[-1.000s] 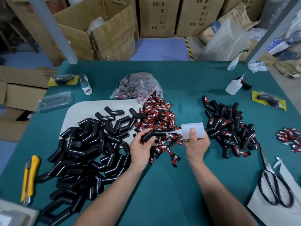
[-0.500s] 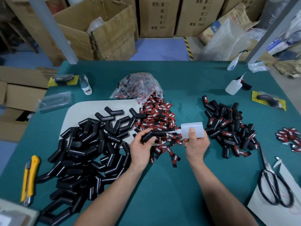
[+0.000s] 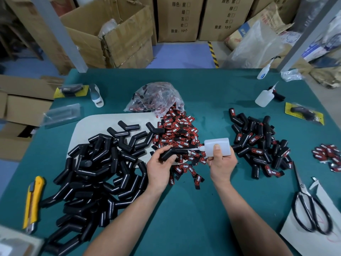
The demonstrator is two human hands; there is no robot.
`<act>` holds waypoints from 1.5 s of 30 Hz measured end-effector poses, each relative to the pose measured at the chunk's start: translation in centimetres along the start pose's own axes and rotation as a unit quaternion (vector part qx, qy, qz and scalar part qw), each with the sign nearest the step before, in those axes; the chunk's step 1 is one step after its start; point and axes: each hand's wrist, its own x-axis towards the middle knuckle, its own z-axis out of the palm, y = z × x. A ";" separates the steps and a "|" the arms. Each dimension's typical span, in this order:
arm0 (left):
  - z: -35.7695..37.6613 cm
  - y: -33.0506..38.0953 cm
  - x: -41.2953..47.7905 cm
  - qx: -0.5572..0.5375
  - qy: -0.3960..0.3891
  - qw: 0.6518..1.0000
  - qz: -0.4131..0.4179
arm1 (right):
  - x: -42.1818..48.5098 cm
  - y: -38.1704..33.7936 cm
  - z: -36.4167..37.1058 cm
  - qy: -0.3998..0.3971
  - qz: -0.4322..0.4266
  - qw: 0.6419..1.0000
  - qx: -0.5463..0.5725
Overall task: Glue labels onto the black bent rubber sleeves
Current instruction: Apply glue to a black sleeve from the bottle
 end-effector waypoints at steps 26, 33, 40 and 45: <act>0.0 0.0 0.0 0.005 0.000 1.000 0.002 | 0.0 0.0 -0.1 0.011 -0.002 1.000 -0.015; -0.1 -0.5 0.2 -0.001 0.002 1.000 0.012 | -0.1 -0.3 0.0 0.005 0.003 1.000 0.008; -0.2 -0.6 0.3 0.002 0.000 1.000 0.013 | -0.2 -0.6 0.1 0.004 0.002 1.000 0.003; -0.2 -0.4 0.2 0.003 -0.003 1.000 0.015 | -0.3 -0.6 0.1 -0.001 0.004 1.000 0.001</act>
